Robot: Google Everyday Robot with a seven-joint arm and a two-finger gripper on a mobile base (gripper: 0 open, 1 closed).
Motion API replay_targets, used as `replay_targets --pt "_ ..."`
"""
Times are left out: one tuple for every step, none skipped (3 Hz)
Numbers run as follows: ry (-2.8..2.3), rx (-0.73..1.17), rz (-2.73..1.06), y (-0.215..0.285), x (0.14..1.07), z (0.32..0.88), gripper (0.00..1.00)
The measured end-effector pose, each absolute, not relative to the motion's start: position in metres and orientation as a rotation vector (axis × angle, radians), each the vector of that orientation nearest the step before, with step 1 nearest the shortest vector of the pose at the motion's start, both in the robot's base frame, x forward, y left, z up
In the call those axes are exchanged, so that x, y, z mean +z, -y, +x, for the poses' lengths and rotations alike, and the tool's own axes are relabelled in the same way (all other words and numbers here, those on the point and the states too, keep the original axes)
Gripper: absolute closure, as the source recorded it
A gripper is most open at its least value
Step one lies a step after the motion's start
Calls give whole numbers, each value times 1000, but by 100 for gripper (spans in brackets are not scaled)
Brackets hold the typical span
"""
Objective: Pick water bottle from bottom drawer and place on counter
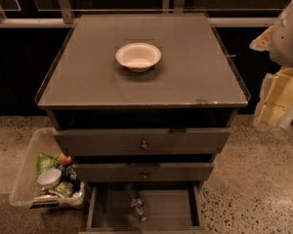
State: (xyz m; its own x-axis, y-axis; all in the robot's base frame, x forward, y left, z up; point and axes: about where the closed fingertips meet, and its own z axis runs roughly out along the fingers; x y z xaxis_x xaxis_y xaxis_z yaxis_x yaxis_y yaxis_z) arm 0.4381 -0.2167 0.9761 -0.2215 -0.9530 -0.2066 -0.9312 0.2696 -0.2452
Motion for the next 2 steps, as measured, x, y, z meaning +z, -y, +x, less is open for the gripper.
replay_targets --pt "-2232 -98 -1725 217 976 438 0" --pt "-2237 -77 -1656 218 958 432 0"
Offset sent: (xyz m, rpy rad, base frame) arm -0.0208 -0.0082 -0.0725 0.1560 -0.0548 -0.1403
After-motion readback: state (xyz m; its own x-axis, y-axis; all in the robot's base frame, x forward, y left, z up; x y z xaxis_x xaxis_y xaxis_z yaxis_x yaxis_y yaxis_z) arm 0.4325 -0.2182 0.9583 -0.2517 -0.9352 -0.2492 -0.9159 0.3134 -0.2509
